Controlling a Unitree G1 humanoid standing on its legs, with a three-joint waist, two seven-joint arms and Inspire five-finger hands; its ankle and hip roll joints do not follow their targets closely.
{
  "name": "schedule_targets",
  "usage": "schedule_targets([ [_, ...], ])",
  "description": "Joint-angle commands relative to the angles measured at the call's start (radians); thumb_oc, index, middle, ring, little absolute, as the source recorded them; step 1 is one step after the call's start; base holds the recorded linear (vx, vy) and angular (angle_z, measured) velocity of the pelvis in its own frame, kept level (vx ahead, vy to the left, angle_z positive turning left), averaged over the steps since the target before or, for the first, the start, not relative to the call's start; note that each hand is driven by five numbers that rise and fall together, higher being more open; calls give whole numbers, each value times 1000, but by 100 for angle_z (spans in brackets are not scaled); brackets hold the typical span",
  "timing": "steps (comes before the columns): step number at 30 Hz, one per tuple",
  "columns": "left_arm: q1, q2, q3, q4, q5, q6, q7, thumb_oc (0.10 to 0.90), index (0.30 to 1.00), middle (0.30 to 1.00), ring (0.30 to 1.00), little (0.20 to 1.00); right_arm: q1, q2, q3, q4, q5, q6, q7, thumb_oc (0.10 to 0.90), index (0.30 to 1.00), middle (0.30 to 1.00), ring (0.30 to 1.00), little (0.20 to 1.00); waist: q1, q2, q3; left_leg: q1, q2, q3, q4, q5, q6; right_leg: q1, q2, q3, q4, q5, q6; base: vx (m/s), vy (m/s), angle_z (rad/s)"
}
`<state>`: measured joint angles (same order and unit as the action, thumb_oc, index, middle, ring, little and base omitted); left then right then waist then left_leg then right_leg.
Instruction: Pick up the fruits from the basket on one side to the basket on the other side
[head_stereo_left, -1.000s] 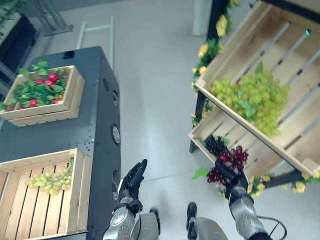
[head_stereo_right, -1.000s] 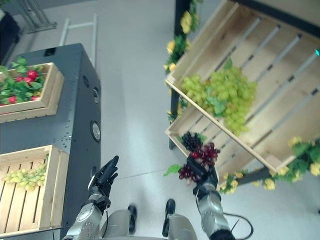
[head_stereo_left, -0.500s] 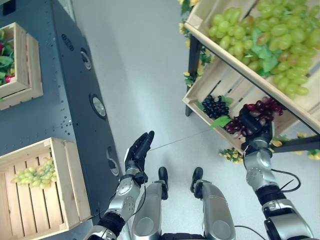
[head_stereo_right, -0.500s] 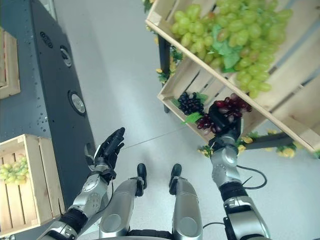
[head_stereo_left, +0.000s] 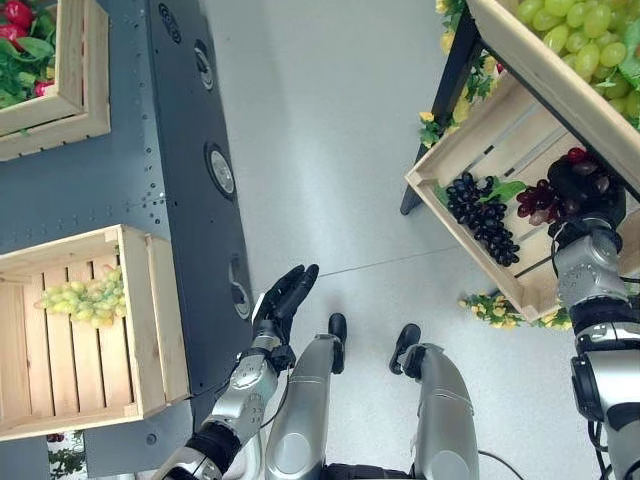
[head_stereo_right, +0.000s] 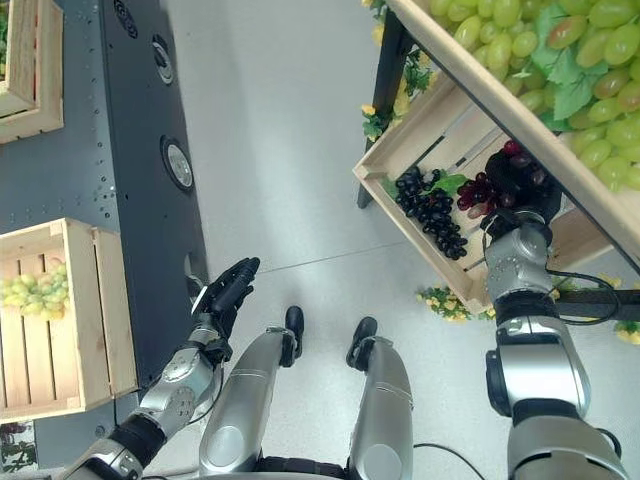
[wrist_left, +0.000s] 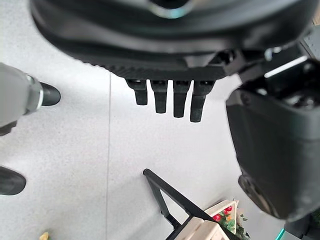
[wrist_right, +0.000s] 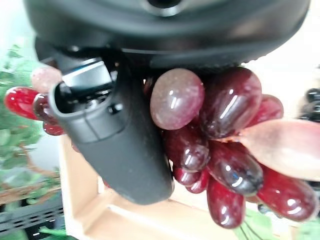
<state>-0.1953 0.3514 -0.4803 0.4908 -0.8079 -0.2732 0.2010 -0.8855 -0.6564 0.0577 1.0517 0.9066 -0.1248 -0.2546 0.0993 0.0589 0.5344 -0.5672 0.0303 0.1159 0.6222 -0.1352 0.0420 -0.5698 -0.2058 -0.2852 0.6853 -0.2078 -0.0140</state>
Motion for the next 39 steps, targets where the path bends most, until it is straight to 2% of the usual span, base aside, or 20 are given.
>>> schedule_targets([
  [1,24,38,-27,-153,-21,-104,2,800,900,900,900,900,-144,-194,75,12,-127,27,-8,800,900,900,900,900,17,26,-14,22,-14,-6,26,-118,-4,62,-18,10,5,-31,7,-14,-9,9],
  [2,24,38,-27,-153,-21,-104,1,800,900,900,900,900,-149,-198,81,18,-127,32,-6,800,900,900,900,900,18,26,-14,22,-15,-6,26,-118,-3,61,-19,9,6,-31,7,-14,-6,6],
  [3,25,45,-29,-154,-23,-104,-7,800,900,900,900,900,-166,-211,107,43,-154,70,-1,800,900,900,900,900,23,26,-14,22,-16,-7,23,-116,-1,59,-23,5,10,-32,6,0,0,0],
  [6,27,49,-31,-152,-25,-105,-15,800,900,900,900,900,-172,-220,124,61,-198,107,9,800,900,900,900,900,25,25,-14,25,-18,-8,20,-115,2,58,-25,4,14,-32,7,0,0,5],
  [8,27,50,-32,-153,-22,-103,-22,800,900,900,900,900,-174,-227,155,90,-222,154,44,800,900,900,900,900,28,22,-14,34,-18,-6,7,-110,6,59,-26,3,11,-29,8,0,0,0],
  [11,22,52,-42,-162,-17,-104,-19,800,900,900,900,900,-174,-231,169,108,-236,185,50,800,900,900,900,900,30,20,-14,42,-18,-3,-7,-107,8,65,-25,0,-2,-22,13,-5,9,6],
  [21,8,46,-62,-159,-3,-94,2,800,900,900,900,900,-140,-205,135,125,-230,192,-34,800,900,900,900,900,21,19,-14,106,-14,8,-55,-99,6,120,-22,3,-48,-8,26,0,0,0],
  [26,11,41,-65,-147,9,-90,-1,800,900,900,900,900,-102,-166,112,117,-224,163,-78,800,900,900,900,900,16,18,-14,181,-10,13,-99,-90,-2,196,-16,6,-107,5,33,12,-15,5],
  [31,3,36,-59,-142,12,-84,-6,800,900,900,900,900,-46,-96,106,51,-206,114,-49,800,900,900,900,900,5,14,-14,260,-5,18,-144,-81,-13,286,-6,4,-179,15,35,2,-5,1],
  [35,-7,19,-44,-131,26,-70,-6,800,900,900,900,900,47,2,102,-49,-180,42,-23,800,900,900,900,900,-8,5,-19,359,-2,21,-213,-67,-20,388,1,8,-255,26,39,48,-4,-2],
  [37,0,11,-31,-127,32,-62,-11,800,900,900,900,900,127,73,98,-123,-168,-17,-19,800,900,900,900,900,-16,0,-47,403,2,23,-263,-55,-24,432,5,7,-301,34,44,89,-6,-4],
  [39,9,1,-22,-126,44,-56,-5,800,900,900,900,900,188,135,113,-208,-157,-46,-55,800,900,900,900,900,-23,-5,-67,431,2,24,-296,-48,-25,458,10,12,-331,39,48,89,-2,-6],
])
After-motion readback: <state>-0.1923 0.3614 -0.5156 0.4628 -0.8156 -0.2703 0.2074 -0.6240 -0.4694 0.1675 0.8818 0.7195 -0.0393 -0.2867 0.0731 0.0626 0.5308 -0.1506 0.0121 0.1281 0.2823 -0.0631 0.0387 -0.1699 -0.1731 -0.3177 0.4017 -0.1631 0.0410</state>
